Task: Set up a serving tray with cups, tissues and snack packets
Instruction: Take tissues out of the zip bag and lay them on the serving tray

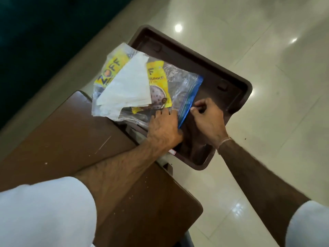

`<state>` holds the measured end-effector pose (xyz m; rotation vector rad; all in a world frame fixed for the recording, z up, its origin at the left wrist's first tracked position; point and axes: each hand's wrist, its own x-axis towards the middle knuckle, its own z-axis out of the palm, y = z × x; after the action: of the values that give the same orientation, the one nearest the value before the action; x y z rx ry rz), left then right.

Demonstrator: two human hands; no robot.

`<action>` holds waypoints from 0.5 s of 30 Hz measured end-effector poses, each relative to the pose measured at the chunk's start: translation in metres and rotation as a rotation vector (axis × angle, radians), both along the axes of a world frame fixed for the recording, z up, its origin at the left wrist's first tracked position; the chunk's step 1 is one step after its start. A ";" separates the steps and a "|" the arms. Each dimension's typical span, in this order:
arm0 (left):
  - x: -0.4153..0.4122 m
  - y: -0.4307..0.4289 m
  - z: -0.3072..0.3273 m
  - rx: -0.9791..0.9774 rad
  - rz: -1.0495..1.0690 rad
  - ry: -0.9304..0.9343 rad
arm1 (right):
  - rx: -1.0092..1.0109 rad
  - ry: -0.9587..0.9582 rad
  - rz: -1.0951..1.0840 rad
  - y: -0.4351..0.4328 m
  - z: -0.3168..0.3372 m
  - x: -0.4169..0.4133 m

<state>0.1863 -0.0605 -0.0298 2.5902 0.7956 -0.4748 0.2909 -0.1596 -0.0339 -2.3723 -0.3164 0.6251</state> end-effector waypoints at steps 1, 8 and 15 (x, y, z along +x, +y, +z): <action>0.000 -0.001 0.003 -0.024 0.030 -0.031 | 0.026 0.038 -0.052 -0.002 0.000 -0.001; -0.016 0.000 0.015 -0.312 0.558 -0.382 | 0.402 0.482 -0.510 0.001 0.016 -0.016; -0.023 0.002 0.022 -0.440 0.776 -0.476 | 0.526 0.218 -0.363 0.015 0.047 -0.028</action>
<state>0.1633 -0.0581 -0.0083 1.6992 1.2416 0.1812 0.2628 -0.1449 0.0135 -1.7773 0.0482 0.5394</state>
